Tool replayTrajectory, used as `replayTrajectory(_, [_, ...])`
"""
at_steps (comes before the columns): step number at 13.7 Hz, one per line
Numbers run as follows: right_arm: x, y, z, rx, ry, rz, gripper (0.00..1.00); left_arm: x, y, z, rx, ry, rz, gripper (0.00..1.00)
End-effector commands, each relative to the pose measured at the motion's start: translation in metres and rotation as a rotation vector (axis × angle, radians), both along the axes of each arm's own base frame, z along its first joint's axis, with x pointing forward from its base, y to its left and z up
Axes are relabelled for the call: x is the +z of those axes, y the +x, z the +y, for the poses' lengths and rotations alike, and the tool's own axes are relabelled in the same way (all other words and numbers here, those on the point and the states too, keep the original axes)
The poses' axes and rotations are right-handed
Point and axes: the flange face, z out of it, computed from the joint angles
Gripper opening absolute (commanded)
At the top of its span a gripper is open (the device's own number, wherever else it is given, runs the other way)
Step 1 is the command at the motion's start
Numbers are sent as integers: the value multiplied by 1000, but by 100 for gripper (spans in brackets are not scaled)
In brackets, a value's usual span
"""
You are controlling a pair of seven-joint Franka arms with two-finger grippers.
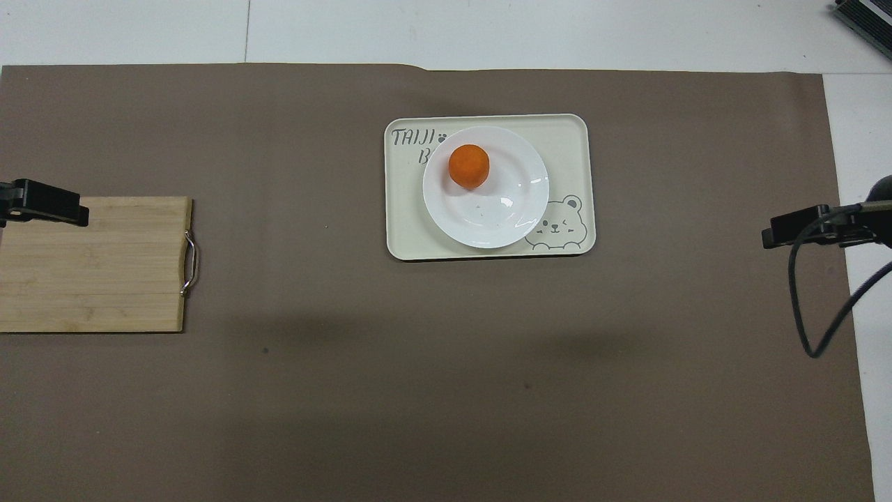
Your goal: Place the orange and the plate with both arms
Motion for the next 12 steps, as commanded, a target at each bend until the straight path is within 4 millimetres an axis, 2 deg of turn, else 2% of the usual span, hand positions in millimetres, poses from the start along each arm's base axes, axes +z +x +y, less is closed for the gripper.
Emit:
replayTrajectory(1, [28, -9, -3, -9, -50, -12, 100, 4, -4, -6, -7, 1, -8, 100])
replayTrajectory(4, [33, -18, 5, 19, -34, -23, 100, 3, -4, -2, 1, 1, -6, 100])
replayTrajectory(6, [24, -30, 7, 25, -30, -6, 100, 3, -4, 0, 4, 1, -6, 100])
replayTrajectory(10, [12, -31, -29, 48, -33, 3, 100, 4, -4, -1, 2, 1, -8, 100])
replayTrajectory(12, [11, -31, -38, 42, -36, -3, 100, 3, -4, -1, 2, 1, -6, 100])
